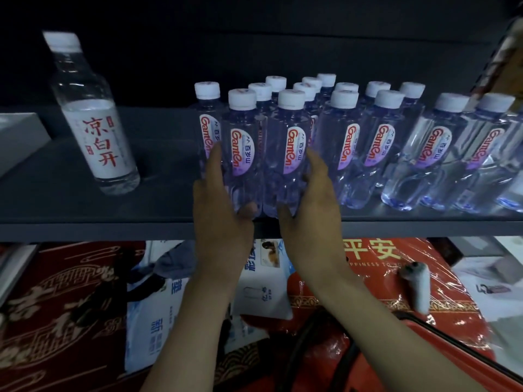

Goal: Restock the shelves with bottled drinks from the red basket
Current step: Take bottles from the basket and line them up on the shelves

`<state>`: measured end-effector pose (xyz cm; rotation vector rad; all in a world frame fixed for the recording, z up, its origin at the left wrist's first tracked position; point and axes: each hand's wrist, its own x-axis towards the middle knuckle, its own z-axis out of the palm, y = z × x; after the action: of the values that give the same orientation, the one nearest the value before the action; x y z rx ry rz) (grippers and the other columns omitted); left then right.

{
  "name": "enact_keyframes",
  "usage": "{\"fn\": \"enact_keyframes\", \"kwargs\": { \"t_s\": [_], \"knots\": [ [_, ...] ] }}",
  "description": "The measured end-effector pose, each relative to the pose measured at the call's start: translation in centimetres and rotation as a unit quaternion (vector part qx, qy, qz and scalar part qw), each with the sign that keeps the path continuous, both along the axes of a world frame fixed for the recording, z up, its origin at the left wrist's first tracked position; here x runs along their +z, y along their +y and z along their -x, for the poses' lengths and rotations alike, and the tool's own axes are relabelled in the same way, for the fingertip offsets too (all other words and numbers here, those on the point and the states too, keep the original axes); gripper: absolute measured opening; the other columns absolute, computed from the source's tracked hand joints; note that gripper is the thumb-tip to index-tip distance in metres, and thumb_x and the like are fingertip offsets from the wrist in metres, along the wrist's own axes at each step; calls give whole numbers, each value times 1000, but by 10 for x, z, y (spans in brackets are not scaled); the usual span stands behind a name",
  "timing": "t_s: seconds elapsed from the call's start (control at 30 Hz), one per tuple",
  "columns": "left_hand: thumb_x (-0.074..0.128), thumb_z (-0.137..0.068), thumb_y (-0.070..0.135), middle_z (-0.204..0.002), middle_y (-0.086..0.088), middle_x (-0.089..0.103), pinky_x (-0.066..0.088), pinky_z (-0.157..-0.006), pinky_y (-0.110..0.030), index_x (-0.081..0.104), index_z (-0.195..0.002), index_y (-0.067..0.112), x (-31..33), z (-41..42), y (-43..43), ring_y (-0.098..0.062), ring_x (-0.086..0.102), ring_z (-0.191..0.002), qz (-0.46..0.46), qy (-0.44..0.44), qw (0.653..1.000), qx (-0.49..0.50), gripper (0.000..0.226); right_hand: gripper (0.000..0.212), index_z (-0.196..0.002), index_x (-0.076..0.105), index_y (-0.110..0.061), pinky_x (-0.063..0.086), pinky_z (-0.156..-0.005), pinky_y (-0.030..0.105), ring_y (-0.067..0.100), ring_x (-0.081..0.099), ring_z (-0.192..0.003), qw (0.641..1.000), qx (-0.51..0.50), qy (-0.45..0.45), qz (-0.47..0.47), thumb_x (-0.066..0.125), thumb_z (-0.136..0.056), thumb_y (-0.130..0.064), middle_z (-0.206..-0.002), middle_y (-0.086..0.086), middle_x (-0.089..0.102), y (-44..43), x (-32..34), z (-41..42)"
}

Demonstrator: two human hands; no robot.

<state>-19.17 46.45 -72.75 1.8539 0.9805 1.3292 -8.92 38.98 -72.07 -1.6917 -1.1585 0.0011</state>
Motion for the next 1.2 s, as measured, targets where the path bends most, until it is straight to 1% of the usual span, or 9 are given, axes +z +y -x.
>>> {"fn": "enact_keyframes", "kwargs": {
  "t_s": [0.07, 0.2, 0.43, 0.57, 0.67, 0.7, 0.9, 1.07, 1.2],
  "knots": [
    [79, -76, -2, -140, 3, 52, 50, -101, -43, 19, -152, 41, -2, 0, 2, -19, 51, -130, 0, 4, 1000, -2, 107, 86, -155, 15, -30, 41, -74, 2, -5, 44, -96, 1000, -9, -10, 19, 62, -91, 2, -148, 0, 38, 2, -2, 0],
    [81, -75, 0, -134, 1, 55, 52, -98, -42, 19, -153, 41, -2, -3, 10, -18, 55, -123, -11, 23, 999, 37, 107, 89, -157, 13, -24, 46, -94, 29, 22, 52, -120, 999, -28, -22, 41, 63, -89, 5, -151, 5, 38, 13, 1, 4],
    [74, -84, 2, -141, -8, 46, 29, -88, -4, 10, -157, 36, -5, -3, 21, -14, 42, -124, -18, 69, 996, 58, 102, 92, -156, 8, -28, 56, -80, 50, 34, 63, -105, 995, -62, -59, 59, 65, -90, -1, -149, 9, 37, 34, 0, 7],
    [71, -87, 8, -141, -8, 46, 42, -99, -26, 5, -157, 37, -1, 3, 18, -22, 46, -127, -14, 99, 994, 50, 101, 90, -157, 7, -27, 55, -83, 47, 32, 61, -109, 995, -48, -52, 76, 63, -92, -2, -154, 7, 33, 31, 1, 6],
    [67, -90, 17, -143, -13, 43, 41, -105, -47, -3, -157, 30, -3, 6, 4, -33, 45, -125, -22, 172, 983, 60, 98, 81, -158, 13, -20, 46, -98, 28, 21, 48, -125, 996, -9, -44, 76, 59, -93, -3, -157, 6, 32, 15, 2, 4],
    [65, -91, 21, -146, -16, 38, 38, -106, -47, -5, -158, 26, -4, 6, -3, -36, 40, -127, -23, 213, 974, 68, 97, 77, -157, 18, -17, 42, -100, 24, 18, 45, -127, 995, 3, -55, 80, 57, -93, -3, -156, 7, 34, 5, 2, 4],
    [50, -96, 33, -162, -19, -5, 16, -120, -50, -11, -156, 26, -18, -10, -83, -37, -2, -150, -65, 390, 919, -4, 86, 69, -155, 27, -13, 51, -93, 48, 36, 53, -124, 971, 6, -145, 188, 52, -91, -15, -152, 12, 38, -92, -20, -11],
    [57, -93, 27, -160, -24, 11, 18, -120, -53, 10, -158, 18, -66, -36, -162, -43, 6, -149, -166, 467, 854, -157, 81, 68, -151, 35, -7, 20, -111, 42, 35, 43, -137, 929, -79, -183, 311, 58, -87, -15, -148, 19, 42, -195, -61, -44],
    [57, -92, 32, -157, -21, 21, 16, -119, -49, 21, -156, 18, -90, -69, -213, -41, 8, -149, -226, 534, 770, -267, 74, 57, -142, 46, -7, 50, -94, 51, 43, 50, -123, 925, -121, -107, 344, 51, -85, -11, -137, 21, 49, -268, -99, -75]
  ]
}}
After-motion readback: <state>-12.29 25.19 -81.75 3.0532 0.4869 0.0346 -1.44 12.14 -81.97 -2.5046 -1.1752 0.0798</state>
